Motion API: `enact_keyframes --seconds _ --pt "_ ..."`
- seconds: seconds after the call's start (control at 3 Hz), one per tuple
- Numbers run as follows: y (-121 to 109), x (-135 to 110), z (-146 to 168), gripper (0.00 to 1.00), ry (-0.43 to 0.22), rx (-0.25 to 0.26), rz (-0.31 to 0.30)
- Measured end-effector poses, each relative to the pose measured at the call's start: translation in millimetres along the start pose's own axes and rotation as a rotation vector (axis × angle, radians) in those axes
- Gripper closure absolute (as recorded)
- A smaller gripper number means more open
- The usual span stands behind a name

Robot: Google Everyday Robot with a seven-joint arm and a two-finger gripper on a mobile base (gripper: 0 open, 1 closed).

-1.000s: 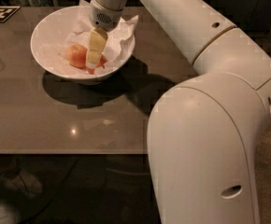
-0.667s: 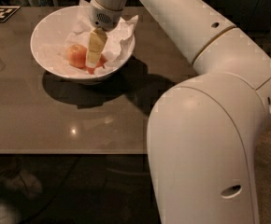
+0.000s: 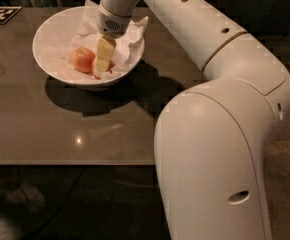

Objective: Pick apple from white bowl

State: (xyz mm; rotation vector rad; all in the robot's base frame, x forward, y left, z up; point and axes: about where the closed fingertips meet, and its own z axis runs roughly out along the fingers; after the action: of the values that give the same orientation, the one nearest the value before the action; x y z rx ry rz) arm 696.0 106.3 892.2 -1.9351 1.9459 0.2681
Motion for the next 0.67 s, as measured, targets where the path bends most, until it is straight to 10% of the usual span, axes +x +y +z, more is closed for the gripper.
enact_keyframes --seconds 0.67 --pt "6.7 11.8 8.6 0.41 -0.006 -0.023 0.010"
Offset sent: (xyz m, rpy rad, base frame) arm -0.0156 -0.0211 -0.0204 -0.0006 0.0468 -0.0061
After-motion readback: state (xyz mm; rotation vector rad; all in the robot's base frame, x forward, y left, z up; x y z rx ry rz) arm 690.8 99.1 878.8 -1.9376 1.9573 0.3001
